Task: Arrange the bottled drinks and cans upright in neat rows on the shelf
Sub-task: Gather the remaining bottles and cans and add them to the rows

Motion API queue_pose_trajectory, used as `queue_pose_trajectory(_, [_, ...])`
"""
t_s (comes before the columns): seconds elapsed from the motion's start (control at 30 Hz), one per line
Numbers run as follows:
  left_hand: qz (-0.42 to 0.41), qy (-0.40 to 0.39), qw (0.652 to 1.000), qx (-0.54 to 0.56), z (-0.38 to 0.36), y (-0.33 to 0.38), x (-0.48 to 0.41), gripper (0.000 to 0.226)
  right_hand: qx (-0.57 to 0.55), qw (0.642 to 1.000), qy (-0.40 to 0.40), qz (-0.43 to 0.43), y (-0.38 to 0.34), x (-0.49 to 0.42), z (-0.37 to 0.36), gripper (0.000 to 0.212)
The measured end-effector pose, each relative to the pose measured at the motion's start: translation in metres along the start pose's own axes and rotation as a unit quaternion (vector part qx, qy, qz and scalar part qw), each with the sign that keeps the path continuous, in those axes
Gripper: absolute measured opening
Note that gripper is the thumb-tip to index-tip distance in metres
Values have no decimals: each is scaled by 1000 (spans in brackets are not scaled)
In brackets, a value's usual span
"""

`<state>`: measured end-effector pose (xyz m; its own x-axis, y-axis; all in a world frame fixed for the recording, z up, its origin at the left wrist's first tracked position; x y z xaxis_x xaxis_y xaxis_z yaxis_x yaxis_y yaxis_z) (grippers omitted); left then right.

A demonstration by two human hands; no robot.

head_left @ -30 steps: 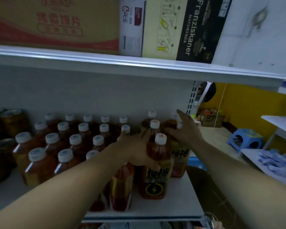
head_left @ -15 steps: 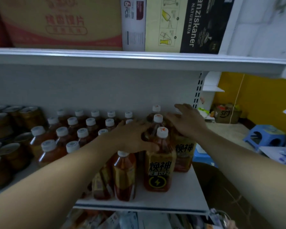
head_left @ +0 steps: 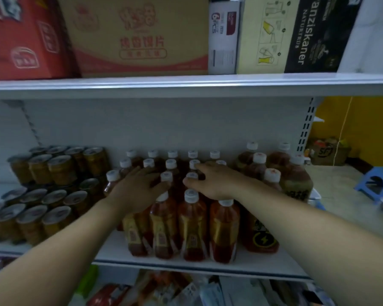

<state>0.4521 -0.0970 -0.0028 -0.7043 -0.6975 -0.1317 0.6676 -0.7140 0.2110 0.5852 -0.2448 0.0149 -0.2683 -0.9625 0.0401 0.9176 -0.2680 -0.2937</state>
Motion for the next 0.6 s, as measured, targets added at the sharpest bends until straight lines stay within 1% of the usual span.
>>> queue_pose_trajectory(0.07, [7,1,1000,11,6,5,9,81,5,1000,2,-18,-7,-3,-11,75])
queue_pose_trajectory(0.13, [0,11,1000,28,9,2,14,84,39,998,32,-40,-10,0,-13,72])
queue_pose_trajectory(0.17, [-6,23,999,39,13,1,17,82,53,996,50,-52,-11,3,-12,71])
queue_pose_trajectory(0.2, [-6,14,999,41,12,-1,21,79,67,994,64,-61,-12,5,-11,71])
queue_pose_trajectory(0.3, [-22,12,999,21,6,-5,41,67,91,989,81,-84,-16,15,-13,70])
queue_pose_trajectory(0.4, [-44,18,999,-10,-7,-9,56,66,98,986,78,-109,-26,23,-24,65])
queue_pose_trajectory(0.47, [-46,33,998,-2,-8,-10,59,64,111,982,86,-123,-32,28,-28,61])
queue_pose_trajectory(0.6, [-37,10,999,25,-9,-10,60,65,118,979,85,-140,-37,33,-27,64])
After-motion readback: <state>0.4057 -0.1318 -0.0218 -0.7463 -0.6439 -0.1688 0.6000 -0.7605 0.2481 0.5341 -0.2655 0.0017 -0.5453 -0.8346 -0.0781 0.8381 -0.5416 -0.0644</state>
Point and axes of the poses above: each hand's wrist, its own x-axis away from the middle knuckle, its own z-axis out of the back of the hand, y = z × x, the point moved 6 cm from there along -x, towards the middle knuckle, and after that the axes turned 15 degrees about z, right-handed, at the moved point
